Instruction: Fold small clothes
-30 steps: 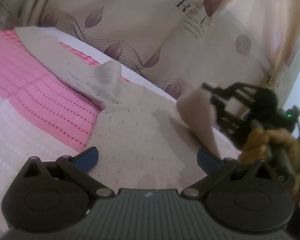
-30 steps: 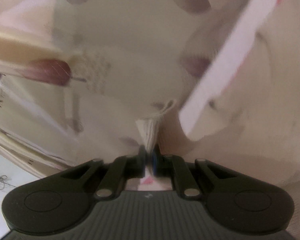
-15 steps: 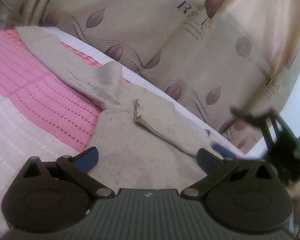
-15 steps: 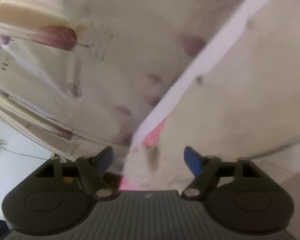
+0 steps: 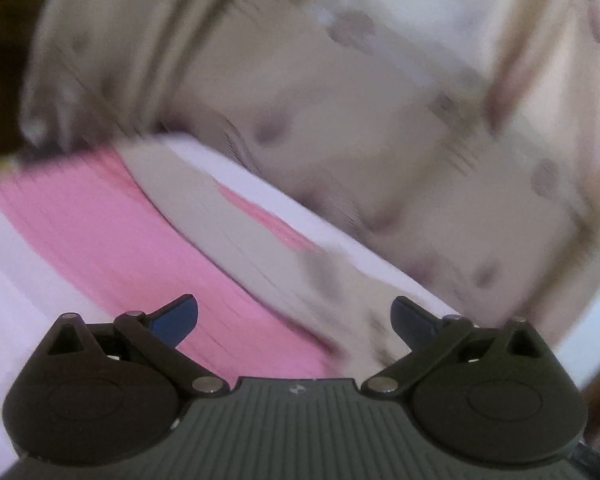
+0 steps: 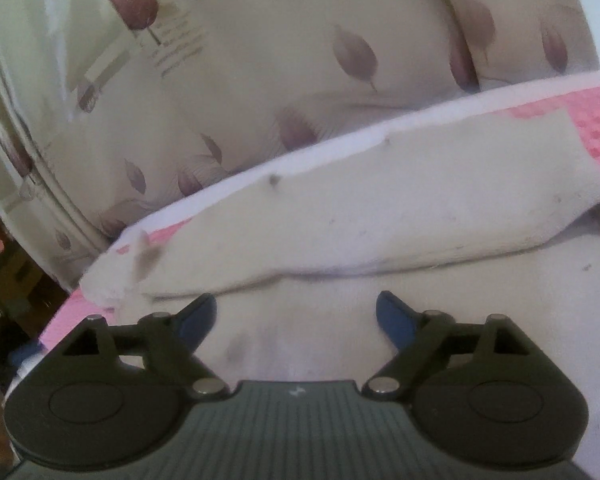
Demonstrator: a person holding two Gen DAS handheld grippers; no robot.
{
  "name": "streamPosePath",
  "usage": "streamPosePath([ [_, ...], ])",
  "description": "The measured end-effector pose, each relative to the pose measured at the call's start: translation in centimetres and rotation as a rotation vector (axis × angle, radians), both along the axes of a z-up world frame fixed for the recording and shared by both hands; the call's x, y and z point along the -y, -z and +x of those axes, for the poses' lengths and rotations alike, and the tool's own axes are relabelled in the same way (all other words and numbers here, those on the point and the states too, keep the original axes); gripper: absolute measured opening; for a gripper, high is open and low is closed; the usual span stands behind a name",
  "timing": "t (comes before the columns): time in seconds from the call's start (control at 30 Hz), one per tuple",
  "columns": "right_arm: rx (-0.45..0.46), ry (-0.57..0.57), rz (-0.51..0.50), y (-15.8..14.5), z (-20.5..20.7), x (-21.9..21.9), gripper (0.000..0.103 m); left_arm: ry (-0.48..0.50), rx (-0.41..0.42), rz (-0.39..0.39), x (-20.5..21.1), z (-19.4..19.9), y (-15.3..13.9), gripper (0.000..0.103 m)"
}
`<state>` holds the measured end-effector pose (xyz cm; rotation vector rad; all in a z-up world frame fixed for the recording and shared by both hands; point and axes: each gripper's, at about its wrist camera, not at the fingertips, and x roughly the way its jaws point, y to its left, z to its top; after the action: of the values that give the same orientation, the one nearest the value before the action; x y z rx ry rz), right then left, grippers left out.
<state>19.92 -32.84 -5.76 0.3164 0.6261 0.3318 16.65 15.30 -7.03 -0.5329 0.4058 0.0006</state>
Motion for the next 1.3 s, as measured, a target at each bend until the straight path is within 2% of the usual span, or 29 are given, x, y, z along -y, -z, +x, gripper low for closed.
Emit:
streamPosePath([
  [0.07,0.006,-0.006,-0.021,-0.1,-0.1,-0.3,0.090,-0.016,-0.008,0.034,-3.5,1.5,-1.2,0.102],
  [0.13,0.011,-0.008,-0.038,-0.1,0.2,-1.2,0.090,-0.028,-0.012,0.051,-7.4,3.3,-2.2,0.097],
  [0.2,0.020,-0.010,-0.050,0.0,0.3,-1.7,0.090,-0.044,-0.025,0.011,-10.9,5.4,-3.0,0.096],
  [0.27,0.030,-0.013,-0.062,0.0,0.2,-1.9,0.090,-0.071,-0.091,-0.053,-14.6,8.4,-3.1,0.090],
  [0.3,0.033,-0.006,-0.069,0.0,0.1,-2.0,0.090,-0.085,-0.119,-0.109,-16.7,9.9,-2.8,0.080],
  [0.33,0.037,-0.005,-0.074,0.0,0.1,-2.1,0.090,-0.083,-0.145,-0.175,-18.5,11.4,-2.2,0.077],
  [0.4,0.045,0.000,-0.086,0.0,0.0,-2.2,0.090,-0.074,-0.202,-0.287,-21.7,14.1,-0.8,0.075],
  [0.43,0.048,0.003,-0.093,0.0,-0.1,-2.3,0.091,-0.101,-0.232,-0.341,-23.1,15.4,0.2,0.071],
  [0.57,0.052,0.008,-0.112,0.0,-0.2,-2.5,0.091,-0.119,-0.305,-0.539,-26.8,18.5,4.4,0.070],
  [0.7,0.045,0.023,-0.136,0.0,-0.1,-2.8,0.091,-0.109,-0.277,-0.594,-27.8,20.4,6.2,0.070],
  [0.77,0.046,0.030,-0.151,0.0,-0.1,-3.0,0.091,-0.134,-0.290,-0.640,-28.2,21.6,7.3,0.070],
  [0.8,0.047,0.033,-0.159,0.0,-0.1,-3.1,0.091,-0.144,-0.288,-0.671,-28.2,22.0,7.8,0.066],
  [0.83,0.047,0.034,-0.165,0.1,0.0,-3.2,0.091,-0.146,-0.273,-0.696,-28.2,22.3,8.2,0.055],
  [0.87,0.045,0.034,-0.170,0.1,0.0,-3.2,0.091,-0.153,-0.256,-0.683,-28.1,22.6,8.3,0.047],
  [0.9,0.043,0.034,-0.173,0.1,0.0,-3.3,0.091,-0.168,-0.249,-0.648,-27.9,22.8,8.2,0.023],
  [0.93,0.041,0.033,-0.174,0.1,0.0,-3.3,0.091,-0.188,-0.248,-0.618,-27.8,22.8,8.1,0.003],
  [1.0,0.042,0.033,-0.172,0.1,0.0,-3.3,0.091,-0.226,-0.201,-0.613,-27.6,22.0,7.7,0.005],
  [1.07,0.045,0.033,-0.165,0.1,0.0,-3.2,0.091,-0.267,-0.149,-0.573,-27.3,21.0,6.5,0.004],
  [1.13,0.049,0.032,-0.157,0.1,0.0,-3.1,0.091,-0.283,-0.105,-0.572,-26.9,19.8,4.8,0.004],
  [1.23,0.054,0.029,-0.133,0.1,0.0,-2.9,0.091,-0.255,-0.033,-0.482,-25.0,17.7,0.4,0.004],
  [1.3,0.059,0.031,-0.111,0.1,-0.1,-2.6,0.091,-0.225,0.016,-0.450,-23.3,16.2,-2.6,0.004],
])
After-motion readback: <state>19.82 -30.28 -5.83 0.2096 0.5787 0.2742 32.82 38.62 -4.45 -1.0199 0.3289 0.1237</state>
